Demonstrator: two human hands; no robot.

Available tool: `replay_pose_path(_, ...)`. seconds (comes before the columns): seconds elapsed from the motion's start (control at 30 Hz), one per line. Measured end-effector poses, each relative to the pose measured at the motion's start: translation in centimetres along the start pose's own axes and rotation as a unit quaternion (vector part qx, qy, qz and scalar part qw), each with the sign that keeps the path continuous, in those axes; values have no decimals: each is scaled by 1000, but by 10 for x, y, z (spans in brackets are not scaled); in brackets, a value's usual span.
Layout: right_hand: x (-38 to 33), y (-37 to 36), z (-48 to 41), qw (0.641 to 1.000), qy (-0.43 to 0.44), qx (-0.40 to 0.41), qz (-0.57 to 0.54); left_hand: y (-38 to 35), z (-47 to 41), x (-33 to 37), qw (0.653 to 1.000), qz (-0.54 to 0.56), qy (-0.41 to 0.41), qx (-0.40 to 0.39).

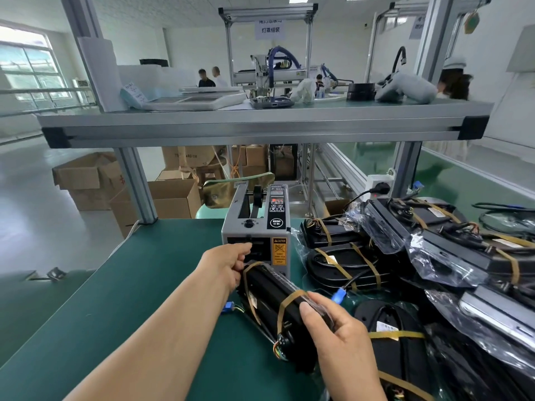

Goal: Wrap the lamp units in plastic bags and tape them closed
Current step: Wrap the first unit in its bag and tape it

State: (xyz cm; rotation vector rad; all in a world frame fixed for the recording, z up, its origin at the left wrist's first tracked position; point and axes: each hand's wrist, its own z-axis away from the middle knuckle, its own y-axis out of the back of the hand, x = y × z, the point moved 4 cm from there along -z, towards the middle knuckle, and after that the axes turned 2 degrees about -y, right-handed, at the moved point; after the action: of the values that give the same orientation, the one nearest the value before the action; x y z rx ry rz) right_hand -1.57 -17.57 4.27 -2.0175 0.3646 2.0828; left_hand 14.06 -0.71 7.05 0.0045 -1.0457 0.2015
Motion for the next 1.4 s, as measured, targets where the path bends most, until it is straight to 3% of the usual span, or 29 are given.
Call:
replay_pose_path(0.27, 0, -3, 3, 1000, -3, 5, 6, 5, 3, -3, 999, 24, 34, 2)
replay_pose_path(0.53, 0, -2, 7, 1000, -7, 15, 3, -3, 0, -1, 999, 38, 17, 7)
replay_pose_path(0.73, -2, -3, 8, 1000, -11, 8, -6, -9, -15, -4, 997, 53, -8, 56)
replay_pose_path(0.87, -5, -5, 9, 999, -11, 15, 27, 0, -7, -9, 987, 101, -65, 109)
replay_pose_path(1.03, -17, -3, 7, 995, -1, -5, 103, 17, 14, -18, 982, 112, -151, 30)
replay_pose_path(1.2, -55, -9, -8, 963, 66, -68, 251, 27, 24, -22, 975, 105, -193, -39)
replay_pose_path(1.4, -86, -55, -48, 886, 99, -148, 428, 29, 24, -23, 971, 115, -199, -62)
